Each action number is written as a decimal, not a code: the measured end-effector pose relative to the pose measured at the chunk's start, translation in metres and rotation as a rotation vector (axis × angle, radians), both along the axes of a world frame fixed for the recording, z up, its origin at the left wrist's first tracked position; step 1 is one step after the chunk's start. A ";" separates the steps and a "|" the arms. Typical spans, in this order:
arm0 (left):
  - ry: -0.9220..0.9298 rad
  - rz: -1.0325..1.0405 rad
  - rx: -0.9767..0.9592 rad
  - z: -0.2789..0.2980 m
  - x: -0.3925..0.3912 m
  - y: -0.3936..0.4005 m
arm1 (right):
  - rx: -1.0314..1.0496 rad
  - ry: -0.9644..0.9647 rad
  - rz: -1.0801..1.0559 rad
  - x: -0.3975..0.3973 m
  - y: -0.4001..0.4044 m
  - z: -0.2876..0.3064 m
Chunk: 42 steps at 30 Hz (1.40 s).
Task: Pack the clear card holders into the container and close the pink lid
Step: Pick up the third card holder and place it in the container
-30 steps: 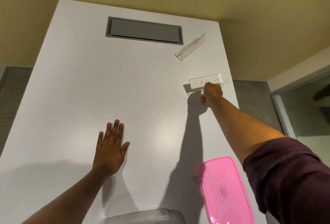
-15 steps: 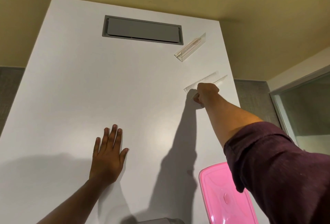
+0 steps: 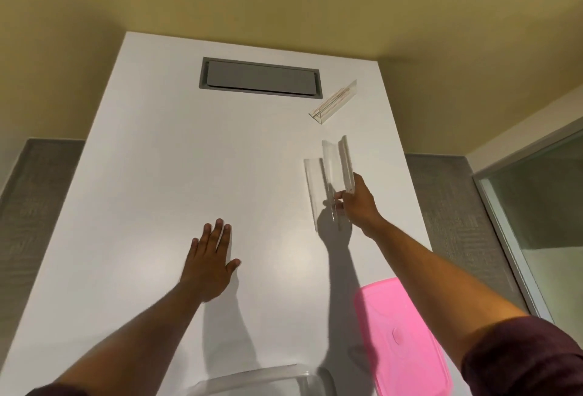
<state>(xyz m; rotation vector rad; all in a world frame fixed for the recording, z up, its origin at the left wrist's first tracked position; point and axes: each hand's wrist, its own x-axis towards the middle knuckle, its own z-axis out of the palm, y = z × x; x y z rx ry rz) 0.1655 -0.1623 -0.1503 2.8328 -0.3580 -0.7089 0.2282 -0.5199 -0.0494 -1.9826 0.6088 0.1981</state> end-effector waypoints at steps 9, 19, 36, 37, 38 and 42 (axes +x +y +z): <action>0.541 0.487 -0.762 0.116 -0.002 -0.017 | -0.285 -0.140 0.380 -0.071 0.040 0.060; 0.170 0.449 -0.987 0.208 -0.051 -0.001 | -0.717 -0.478 0.795 -0.164 0.068 0.105; 0.070 0.035 -0.399 0.168 -0.212 0.046 | -0.620 -0.313 0.960 -0.297 0.118 0.065; 0.047 0.029 -0.381 0.166 -0.221 0.045 | -0.613 -0.272 0.967 -0.301 0.118 0.062; 0.024 0.014 -0.357 0.164 -0.229 0.043 | -0.612 -0.226 0.981 -0.306 0.117 0.060; -0.106 -0.036 -0.262 0.154 -0.251 0.035 | -0.612 -0.084 1.025 -0.318 0.117 0.051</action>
